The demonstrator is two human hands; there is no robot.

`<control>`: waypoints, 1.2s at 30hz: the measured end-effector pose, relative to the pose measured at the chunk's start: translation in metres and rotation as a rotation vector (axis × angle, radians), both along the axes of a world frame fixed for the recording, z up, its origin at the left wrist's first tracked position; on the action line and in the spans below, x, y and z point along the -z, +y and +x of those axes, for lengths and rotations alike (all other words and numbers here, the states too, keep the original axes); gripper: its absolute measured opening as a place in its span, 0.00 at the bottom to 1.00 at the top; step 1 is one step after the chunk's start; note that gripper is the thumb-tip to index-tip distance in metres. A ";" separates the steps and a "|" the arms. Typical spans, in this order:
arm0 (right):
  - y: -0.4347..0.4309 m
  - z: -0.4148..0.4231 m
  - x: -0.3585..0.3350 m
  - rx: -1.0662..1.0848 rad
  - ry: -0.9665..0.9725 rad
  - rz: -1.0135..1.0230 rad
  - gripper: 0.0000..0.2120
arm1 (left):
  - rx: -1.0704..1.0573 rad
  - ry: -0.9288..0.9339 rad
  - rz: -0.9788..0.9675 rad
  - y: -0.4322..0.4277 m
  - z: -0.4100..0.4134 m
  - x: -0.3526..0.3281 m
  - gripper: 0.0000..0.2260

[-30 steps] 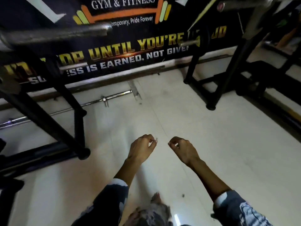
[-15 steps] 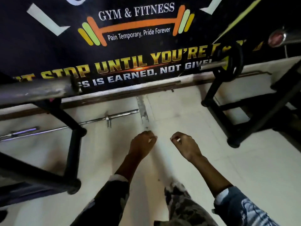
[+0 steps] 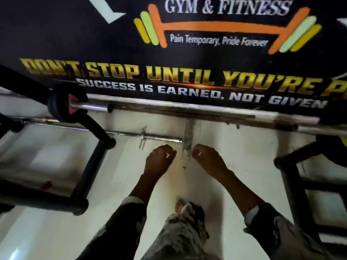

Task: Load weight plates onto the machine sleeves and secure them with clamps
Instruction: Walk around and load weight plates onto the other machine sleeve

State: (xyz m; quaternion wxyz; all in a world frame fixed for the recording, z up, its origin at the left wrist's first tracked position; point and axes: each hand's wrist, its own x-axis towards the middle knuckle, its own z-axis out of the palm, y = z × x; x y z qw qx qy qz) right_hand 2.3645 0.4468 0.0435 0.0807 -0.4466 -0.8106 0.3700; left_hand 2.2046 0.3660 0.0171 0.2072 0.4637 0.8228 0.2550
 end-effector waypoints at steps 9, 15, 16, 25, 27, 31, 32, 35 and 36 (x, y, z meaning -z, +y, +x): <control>0.126 -0.169 -0.002 -0.353 -0.007 -0.012 0.11 | -0.406 -0.027 -0.034 0.074 -0.122 -0.006 0.08; 0.170 -0.311 0.007 -0.745 -0.057 0.064 0.13 | -0.690 -0.037 -0.033 0.084 -0.208 -0.001 0.09; 0.175 -0.338 0.009 -0.810 -0.065 0.074 0.13 | -0.768 -0.049 -0.017 0.086 -0.222 0.002 0.09; 0.202 -0.565 0.079 -0.979 0.102 -0.040 0.14 | -1.480 -0.137 0.298 0.100 -0.381 0.079 0.09; 0.199 -0.623 0.109 -0.918 0.205 -0.112 0.20 | -1.536 -0.141 0.346 0.097 -0.422 0.110 0.15; 0.191 -0.716 0.163 -0.893 0.309 -0.020 0.37 | -1.476 0.015 0.399 0.090 -0.495 0.150 0.33; 0.190 -0.732 0.174 -0.896 0.313 0.016 0.39 | -1.451 0.059 0.426 0.091 -0.510 0.157 0.35; 0.187 -0.755 0.196 -0.861 0.423 -0.087 0.38 | -1.498 0.123 0.557 0.101 -0.529 0.170 0.36; 0.188 -0.758 0.200 -0.836 0.473 -0.121 0.36 | -1.534 0.125 0.595 0.106 -0.531 0.173 0.36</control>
